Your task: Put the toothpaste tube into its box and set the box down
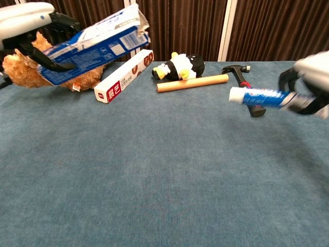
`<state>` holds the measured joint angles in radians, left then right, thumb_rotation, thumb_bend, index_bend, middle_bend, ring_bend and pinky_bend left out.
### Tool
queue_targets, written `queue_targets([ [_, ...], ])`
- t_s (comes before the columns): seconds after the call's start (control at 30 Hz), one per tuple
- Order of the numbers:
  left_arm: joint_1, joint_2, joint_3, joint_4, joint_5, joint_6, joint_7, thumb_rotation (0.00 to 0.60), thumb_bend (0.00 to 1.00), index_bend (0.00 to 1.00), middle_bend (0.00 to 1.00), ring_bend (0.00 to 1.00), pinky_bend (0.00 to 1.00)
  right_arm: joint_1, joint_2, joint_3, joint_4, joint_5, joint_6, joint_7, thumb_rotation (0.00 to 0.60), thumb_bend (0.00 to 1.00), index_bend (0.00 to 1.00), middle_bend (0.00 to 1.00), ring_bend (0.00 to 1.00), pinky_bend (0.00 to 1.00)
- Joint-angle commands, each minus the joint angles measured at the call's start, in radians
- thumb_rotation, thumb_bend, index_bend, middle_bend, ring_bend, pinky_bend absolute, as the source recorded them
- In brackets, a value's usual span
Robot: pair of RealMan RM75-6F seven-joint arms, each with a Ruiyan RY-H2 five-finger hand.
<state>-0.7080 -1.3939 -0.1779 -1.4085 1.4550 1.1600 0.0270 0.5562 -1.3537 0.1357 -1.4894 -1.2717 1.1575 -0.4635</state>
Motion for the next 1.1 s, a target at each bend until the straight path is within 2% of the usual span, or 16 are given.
queue_targets([
  [0.03, -0.014, -0.049, -0.004, 0.018, 0.015, 0.012, -0.010, 0.600, 0.42, 0.40, 0.51, 0.46, 0.44, -0.023, 0.108, 0.018, -0.062, -0.026, 0.042, 0.010, 0.600, 0.36, 0.67, 0.69, 0.68, 0.57],
  [0.17, -0.038, -0.128, -0.011, 0.059, 0.013, 0.003, -0.007, 0.600, 0.42, 0.40, 0.51, 0.46, 0.44, -0.047, 0.221, 0.038, -0.105, -0.024, 0.068, 0.035, 0.600, 0.36, 0.67, 0.69, 0.68, 0.57],
  [0.33, -0.073, -0.218, -0.035, 0.104, -0.018, -0.024, 0.004, 0.600, 0.42, 0.40, 0.51, 0.46, 0.44, -0.063, 0.315, 0.052, -0.127, -0.030, 0.075, 0.070, 0.600, 0.36, 0.67, 0.69, 0.68, 0.57],
  [0.77, -0.218, -0.383, -0.151, 0.195, -0.065, -0.076, 0.030, 0.600, 0.42, 0.39, 0.50, 0.45, 0.44, -0.028, 0.455, 0.100, -0.145, -0.084, 0.057, 0.107, 0.600, 0.36, 0.67, 0.69, 0.68, 0.57],
  [1.1, -0.288, -0.428, -0.202, 0.255, -0.096, -0.105, 0.025, 0.600, 0.42, 0.39, 0.50, 0.45, 0.44, 0.008, 0.529, 0.131, -0.193, -0.158, 0.063, 0.105, 0.600, 0.36, 0.67, 0.69, 0.68, 0.57],
])
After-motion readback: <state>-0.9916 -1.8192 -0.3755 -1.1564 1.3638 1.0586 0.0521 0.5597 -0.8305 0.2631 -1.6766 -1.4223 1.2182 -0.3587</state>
